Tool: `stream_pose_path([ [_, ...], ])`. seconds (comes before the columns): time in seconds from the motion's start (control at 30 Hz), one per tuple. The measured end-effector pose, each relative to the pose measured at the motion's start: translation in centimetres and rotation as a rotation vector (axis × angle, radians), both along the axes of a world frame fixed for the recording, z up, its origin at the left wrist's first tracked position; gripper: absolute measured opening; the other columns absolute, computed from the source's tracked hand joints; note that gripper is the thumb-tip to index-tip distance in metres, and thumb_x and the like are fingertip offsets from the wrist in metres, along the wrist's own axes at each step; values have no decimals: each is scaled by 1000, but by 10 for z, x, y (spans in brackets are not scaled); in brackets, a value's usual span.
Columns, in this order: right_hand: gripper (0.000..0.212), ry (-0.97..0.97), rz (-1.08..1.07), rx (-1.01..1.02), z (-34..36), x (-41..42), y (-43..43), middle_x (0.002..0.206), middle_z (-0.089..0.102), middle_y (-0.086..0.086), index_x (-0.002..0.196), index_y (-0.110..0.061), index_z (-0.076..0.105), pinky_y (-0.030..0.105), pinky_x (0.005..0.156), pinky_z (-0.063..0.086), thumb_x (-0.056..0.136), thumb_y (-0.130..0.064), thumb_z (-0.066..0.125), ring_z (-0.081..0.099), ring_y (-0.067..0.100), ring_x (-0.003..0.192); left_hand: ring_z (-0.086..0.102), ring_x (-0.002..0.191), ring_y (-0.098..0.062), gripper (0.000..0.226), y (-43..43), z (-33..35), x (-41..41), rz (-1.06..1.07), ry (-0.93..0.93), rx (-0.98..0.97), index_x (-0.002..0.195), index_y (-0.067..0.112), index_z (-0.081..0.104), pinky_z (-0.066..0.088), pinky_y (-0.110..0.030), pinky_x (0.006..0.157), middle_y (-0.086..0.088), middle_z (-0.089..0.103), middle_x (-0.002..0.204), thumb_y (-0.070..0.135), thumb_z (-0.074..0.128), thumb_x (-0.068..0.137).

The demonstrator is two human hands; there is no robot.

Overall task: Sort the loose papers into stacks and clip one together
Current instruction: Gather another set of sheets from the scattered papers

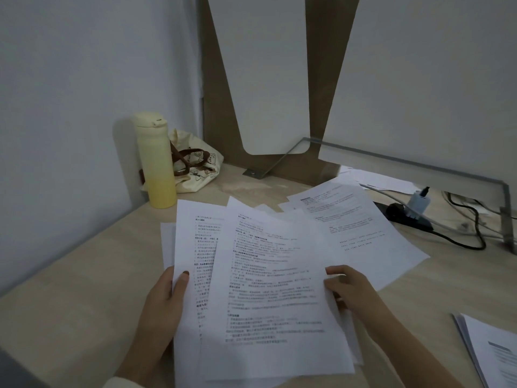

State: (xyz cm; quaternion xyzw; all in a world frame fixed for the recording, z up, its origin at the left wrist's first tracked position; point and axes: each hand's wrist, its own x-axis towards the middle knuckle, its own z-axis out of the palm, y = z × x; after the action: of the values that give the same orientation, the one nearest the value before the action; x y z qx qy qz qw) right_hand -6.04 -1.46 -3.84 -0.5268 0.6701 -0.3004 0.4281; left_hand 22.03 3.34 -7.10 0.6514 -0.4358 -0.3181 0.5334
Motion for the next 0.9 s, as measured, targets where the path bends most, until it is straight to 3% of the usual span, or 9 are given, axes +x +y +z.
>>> stream_pose_path([
  [0.1, 18, 74, 60, -37, -8, 13, -2, 75, 60, 19, 104, -17, 57, 35, 63, 43, 91, -9, 49, 52, 26, 67, 57, 87, -13, 18, 2, 3, -1, -25, 39, 1, 105, 12, 57, 40, -17, 69, 9, 63, 92, 15, 42, 96],
  [0.23, 18, 103, 112, -119, -15, 37, -5, 68, 52, 6, 102, -19, 54, 24, 49, 31, 93, -9, 43, 43, 24, 57, 58, 85, -20, 28, 7, 11, -5, -24, 125, 1, 91, 10, 61, 41, -24, 68, -1, 64, 84, 23, 37, 97],
  [0.33, 17, 118, 113, -137, -16, 53, -4, 80, 58, 9, 103, -21, 50, 24, 50, 38, 94, -8, 42, 59, 41, 90, 56, 82, -7, 28, 8, 18, -9, -6, 235, 34, 90, 23, 61, 41, -23, 71, 9, 60, 85, 31, 35, 97],
  [0.43, 20, 108, 116, -118, -11, 56, -2, 92, 65, 10, 111, -16, 54, 30, 66, 49, 95, -11, 43, 61, 31, 99, 63, 97, -18, 16, 6, 10, -4, -76, 140, 39, 102, 20, 60, 49, -32, 79, 2, 67, 100, 22, 46, 94],
  [0.53, 18, 84, 50, -180, -6, 39, -9, 89, 64, -3, 106, -13, 61, 16, 65, 45, 92, -13, 49, 60, 10, 80, 60, 106, -25, 21, 4, 1, 1, -96, 16, 63, 111, 21, 53, 47, -46, 94, -4, 64, 112, 13, 48, 93],
  [0.73, 45, 173, -210, -21, -3, -15, -46, 133, 49, 16, 131, -5, 48, 37, 92, 42, 87, -9, 55, 50, 32, 117, 58, 105, -28, 21, -3, -6, 2, -94, -84, 83, 113, 18, 52, 46, -45, 93, -8, 63, 110, 12, 45, 94],
  [0.8, 44, -8, -215, 91, 2, -17, -54, 128, 50, 16, 128, 1, 50, 42, 100, 43, 85, -5, 59, 49, 36, 118, 58, 103, -29, 18, -5, -7, 3, -93, -94, 86, 110, 19, 52, 45, -45, 92, -9, 63, 108, 12, 45, 94],
  [0.83, 35, -130, -214, 137, 5, -16, -56, 119, 54, 17, 118, 5, 55, 42, 95, 48, 84, -3, 60, 53, 38, 112, 58, 103, -29, 18, -5, -8, 3, -89, -100, 93, 109, 19, 51, 45, -44, 92, -8, 62, 108, 13, 45, 94],
  [0.9, 10, -320, -180, 192, 12, -8, -52, 90, 60, 21, 92, 5, 58, 29, 62, 58, 83, 1, 60, 62, 34, 77, 57, 104, -29, 18, -6, -10, 3, -87, -98, 90, 110, 19, 51, 44, -42, 92, -8, 61, 108, 13, 45, 94],
])
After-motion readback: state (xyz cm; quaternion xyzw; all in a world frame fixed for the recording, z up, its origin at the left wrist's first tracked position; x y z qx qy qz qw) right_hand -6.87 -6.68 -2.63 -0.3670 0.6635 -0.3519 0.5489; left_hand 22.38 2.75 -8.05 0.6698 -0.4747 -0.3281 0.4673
